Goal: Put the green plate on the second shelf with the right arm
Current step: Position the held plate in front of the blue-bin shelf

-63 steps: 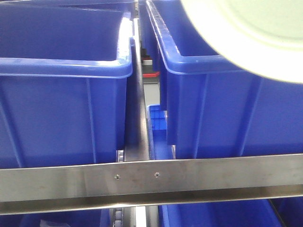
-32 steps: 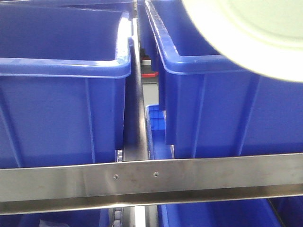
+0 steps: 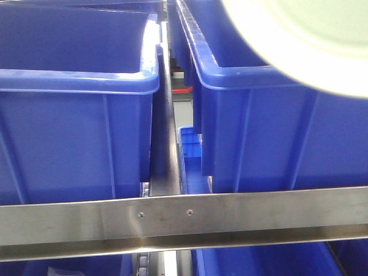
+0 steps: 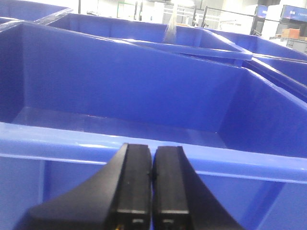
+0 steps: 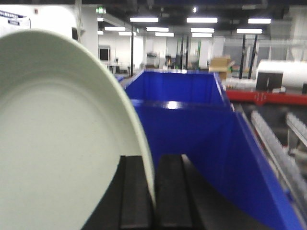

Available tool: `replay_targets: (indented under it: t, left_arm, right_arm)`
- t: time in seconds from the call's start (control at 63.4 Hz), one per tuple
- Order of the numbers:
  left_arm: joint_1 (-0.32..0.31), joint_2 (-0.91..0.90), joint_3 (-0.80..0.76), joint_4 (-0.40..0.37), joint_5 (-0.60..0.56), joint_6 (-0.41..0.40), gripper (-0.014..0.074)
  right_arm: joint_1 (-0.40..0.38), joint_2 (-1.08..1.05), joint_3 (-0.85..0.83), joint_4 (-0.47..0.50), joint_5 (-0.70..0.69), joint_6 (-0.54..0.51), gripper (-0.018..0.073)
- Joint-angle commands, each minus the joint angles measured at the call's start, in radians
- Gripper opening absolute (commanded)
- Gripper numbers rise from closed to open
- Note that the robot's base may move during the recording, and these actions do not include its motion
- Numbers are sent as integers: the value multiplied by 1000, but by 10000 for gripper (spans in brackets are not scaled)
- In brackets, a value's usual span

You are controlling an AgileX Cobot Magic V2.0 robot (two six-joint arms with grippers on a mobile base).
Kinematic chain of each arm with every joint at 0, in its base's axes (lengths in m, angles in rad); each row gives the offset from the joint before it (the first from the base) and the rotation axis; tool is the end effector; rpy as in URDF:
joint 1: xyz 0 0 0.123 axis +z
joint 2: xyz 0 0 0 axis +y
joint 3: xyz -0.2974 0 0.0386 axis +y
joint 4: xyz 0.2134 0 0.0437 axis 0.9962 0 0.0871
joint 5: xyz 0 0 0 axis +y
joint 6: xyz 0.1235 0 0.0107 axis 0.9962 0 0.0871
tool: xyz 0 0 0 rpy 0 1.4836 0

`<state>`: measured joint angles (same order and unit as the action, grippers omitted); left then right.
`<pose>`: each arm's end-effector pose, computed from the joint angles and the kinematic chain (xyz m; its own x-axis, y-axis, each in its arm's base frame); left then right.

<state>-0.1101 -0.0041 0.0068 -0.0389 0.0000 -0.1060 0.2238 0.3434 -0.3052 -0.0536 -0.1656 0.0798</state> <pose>0.0393 -0.0043 0.2139 0.0671 -0.1527 -0.9860 0.1208 0.9822 -0.1439 0.0671 0.0164 0.3213 0.2011 0.0734 -0.9768 -0.2358 0.9715 0.0244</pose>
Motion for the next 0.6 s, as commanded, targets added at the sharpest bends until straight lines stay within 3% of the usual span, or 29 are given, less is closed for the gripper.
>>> replay_targets:
  t: [0.0, 0.284, 0.41, 0.584]
  left_arm:
    - [-7, -16, 41, -6, -79, -3, 130]
    - [-7, -16, 41, -6, -79, -3, 130]
    - [-7, -16, 41, -6, -79, -3, 130]
    - [-7, -16, 41, -6, -79, -3, 130]
  right_arm:
    - [-4, 75, -79, 54, -64, 6, 56]
    - [-4, 430, -370, 68, -73, -5, 56]
    - [-8, 595, -475, 68, -73, -90, 56]
    - [-84, 756, -563, 69, -73, -138, 60]
